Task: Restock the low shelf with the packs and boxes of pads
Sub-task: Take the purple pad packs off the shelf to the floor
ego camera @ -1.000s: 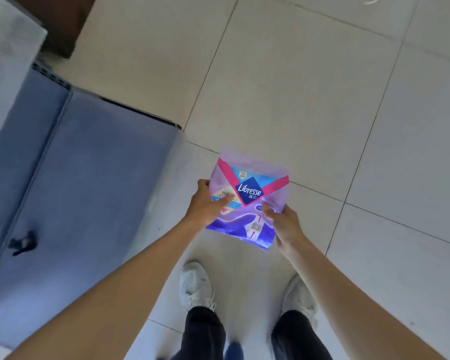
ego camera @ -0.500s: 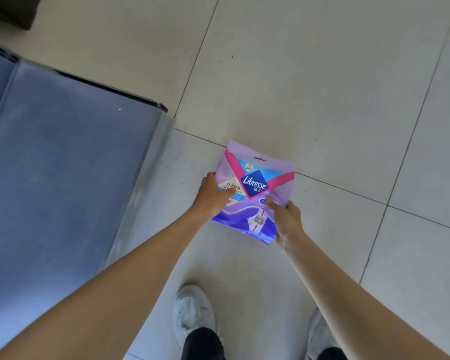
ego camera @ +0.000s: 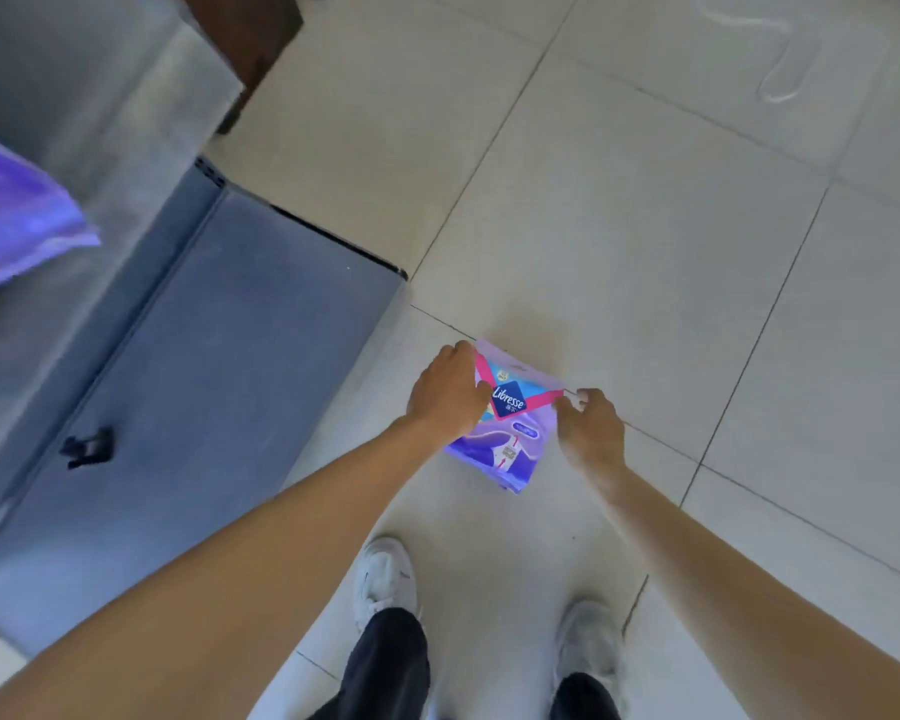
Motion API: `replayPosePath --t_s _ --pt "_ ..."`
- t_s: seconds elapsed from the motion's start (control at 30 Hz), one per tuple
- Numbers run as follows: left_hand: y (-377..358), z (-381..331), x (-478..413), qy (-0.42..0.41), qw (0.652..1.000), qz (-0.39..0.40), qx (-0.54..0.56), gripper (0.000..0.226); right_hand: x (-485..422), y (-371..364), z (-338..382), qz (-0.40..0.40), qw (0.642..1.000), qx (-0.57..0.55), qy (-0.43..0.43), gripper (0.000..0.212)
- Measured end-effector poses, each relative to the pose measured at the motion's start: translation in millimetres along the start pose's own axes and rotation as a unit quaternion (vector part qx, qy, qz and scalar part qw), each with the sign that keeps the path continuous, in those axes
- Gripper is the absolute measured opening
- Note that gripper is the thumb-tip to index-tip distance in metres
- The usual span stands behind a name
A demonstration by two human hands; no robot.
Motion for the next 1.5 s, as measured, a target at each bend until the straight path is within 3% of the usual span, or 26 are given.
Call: replayPosePath --t_s 0.13,0.3,0.43,0.67,0.93,1.03,1.27,1.4,1.5 --pt "94 -59 93 -0.022 0.999 -0.039 0.014 0.031 89 57 127 0.02 0.974 0.183 0.133 0.049" --pt "216 -124 234 -0.054 0.986 -0.15 0.042 0.032 221 101 292 0.018 0.894 0.352 0.278 0.048" --pt "287 -127 335 -0.042 0.969 -0.241 0.029 0.029 317 92 392 0.014 0.822 0.438 0.363 0.043" --pt "356 -9 455 0.106 0.936 -0.329 0.063 0.028 432 -3 486 0.02 0.709 0.514 0.482 0.034" --pt "336 164 557 0.248 0.877 -0.383 0.152 0.033 518 -161 493 0.106 0.606 0.54 0.574 0.029" --pt "319 207 570 0.272 0.861 -0.388 0.184 0.035 527 -203 483 0.143 0.597 0.534 0.581 0.032" --pt "316 268 566 0.291 0.854 -0.396 0.17 0.04 502 -248 483 0.139 0.637 0.516 0.556 0.028" --pt "341 288 554 0.283 0.861 -0.411 0.093 0.047 492 -261 503 0.121 0.658 0.502 0.548 0.033" --pt "366 295 540 0.265 0.885 -0.382 -0.004 0.065 488 -276 522 0.117 0.674 0.471 0.557 0.033"
Point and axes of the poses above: each hand's wrist, its own x-axis away from the middle knuckle, its own y-axis out of the back of the hand, z = x × y, the point moved 9 cm from there along -x, towards the middle knuckle, and after that the axes turned 13 degrees about z, right-handed, at the moved point
